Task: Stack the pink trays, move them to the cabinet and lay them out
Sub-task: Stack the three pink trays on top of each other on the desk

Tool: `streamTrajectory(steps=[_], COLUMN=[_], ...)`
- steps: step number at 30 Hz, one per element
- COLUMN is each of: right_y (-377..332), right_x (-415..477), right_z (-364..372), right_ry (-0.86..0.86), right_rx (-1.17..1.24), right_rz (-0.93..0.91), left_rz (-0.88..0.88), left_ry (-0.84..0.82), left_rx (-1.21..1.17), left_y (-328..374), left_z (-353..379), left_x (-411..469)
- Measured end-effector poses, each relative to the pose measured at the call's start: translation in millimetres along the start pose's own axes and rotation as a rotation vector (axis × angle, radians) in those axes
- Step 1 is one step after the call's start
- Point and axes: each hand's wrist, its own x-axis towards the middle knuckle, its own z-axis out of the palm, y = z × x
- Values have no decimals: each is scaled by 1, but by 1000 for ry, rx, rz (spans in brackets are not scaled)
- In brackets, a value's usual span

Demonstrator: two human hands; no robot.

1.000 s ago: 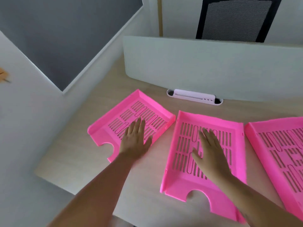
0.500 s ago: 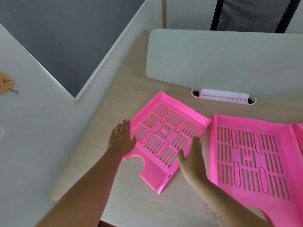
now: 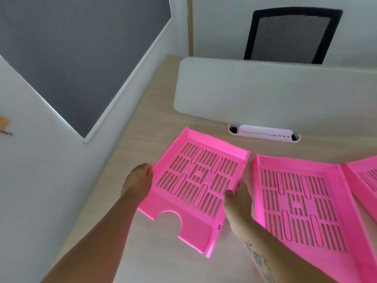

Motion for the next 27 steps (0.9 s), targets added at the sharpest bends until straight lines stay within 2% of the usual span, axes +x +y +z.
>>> streamTrajectory(steps=[6, 11, 20, 27], right_y=[-33, -39, -14, 11], right_x=[4, 18, 57, 69], right_z=[-35, -108, -269, -339], right_ry=[-43, -46, 27, -20], right_rx=[27, 0, -84, -106], right_rz=[-181, -285, -293, -287], left_rz=[-55, -72, -18, -61], left_ry=[55, 91, 58, 23], left_rx=[-136, -270, -339, -366], left_y=[28, 86, 225, 275], left_z=[-30, -22, 46, 94], left_x=[-12, -44, -119, -161])
